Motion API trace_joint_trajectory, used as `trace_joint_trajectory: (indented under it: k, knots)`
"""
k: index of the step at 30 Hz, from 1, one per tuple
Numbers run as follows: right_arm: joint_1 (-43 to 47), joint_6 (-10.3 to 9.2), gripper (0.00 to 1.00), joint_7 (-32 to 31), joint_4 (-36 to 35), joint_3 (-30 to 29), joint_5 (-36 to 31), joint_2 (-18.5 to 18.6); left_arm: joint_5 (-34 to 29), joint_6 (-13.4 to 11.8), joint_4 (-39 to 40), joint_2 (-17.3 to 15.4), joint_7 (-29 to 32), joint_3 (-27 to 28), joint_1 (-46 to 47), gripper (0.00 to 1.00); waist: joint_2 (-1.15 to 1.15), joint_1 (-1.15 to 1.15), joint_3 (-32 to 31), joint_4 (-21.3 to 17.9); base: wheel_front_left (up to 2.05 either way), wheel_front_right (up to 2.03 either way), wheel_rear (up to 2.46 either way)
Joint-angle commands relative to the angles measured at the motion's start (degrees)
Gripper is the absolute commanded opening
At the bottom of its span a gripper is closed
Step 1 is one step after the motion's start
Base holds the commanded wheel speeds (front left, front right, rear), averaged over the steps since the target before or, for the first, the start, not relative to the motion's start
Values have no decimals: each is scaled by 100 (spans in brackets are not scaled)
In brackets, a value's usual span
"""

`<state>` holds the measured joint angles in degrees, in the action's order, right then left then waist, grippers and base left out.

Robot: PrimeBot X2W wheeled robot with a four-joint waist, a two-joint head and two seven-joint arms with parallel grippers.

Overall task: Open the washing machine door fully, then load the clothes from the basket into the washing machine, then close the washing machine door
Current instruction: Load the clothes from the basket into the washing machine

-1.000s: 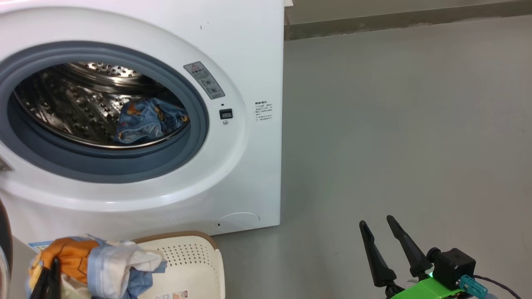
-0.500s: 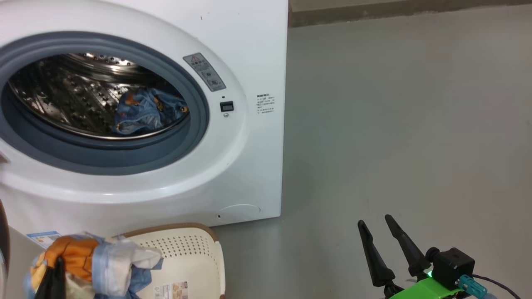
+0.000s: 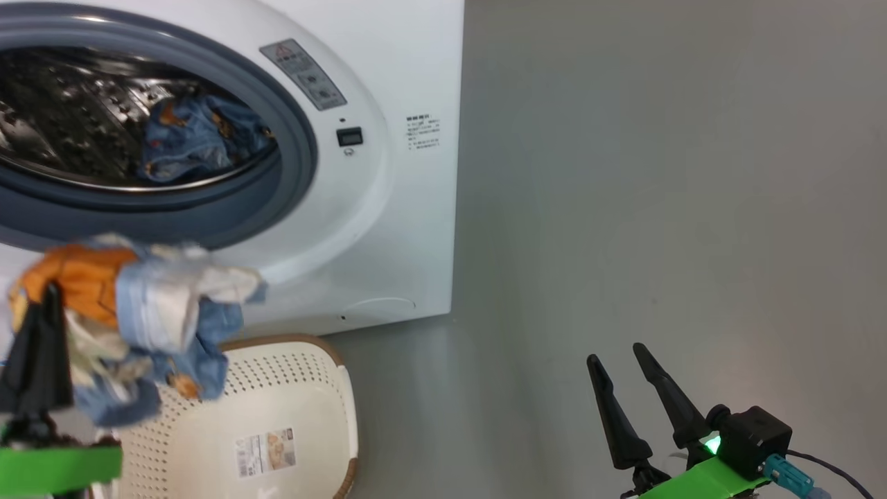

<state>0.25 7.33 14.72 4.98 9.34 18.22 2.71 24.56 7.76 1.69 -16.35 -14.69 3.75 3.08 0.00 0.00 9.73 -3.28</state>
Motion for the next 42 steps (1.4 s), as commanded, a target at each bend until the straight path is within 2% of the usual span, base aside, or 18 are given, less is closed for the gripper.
trace_joint_trajectory:
  k: [1,11,23,33,42]
  knots:
    - [-68,16,100,28,-169,178,28,17,44,-27,175,-229,-31,203,301,0,0,0,232,-142,0,0,0]
    - [-125,16,100,28,-578,365,-7,17,400,-27,86,-891,-31,200,1636,0,0,0,1111,-376,0,0,0]
    - [-229,16,100,28,-973,646,35,17,727,-27,-210,-1429,-31,-17,2660,0,0,0,2000,-724,0,0,0]
    - [-181,16,100,28,-1226,802,68,17,1002,-27,-881,-1936,-31,-338,3214,0,0,0,2494,-951,0,0,0]
    - [-152,16,100,28,-1289,871,30,17,1424,-27,-1624,-2416,-31,-735,3902,0,0,0,2804,-941,0,0,0]
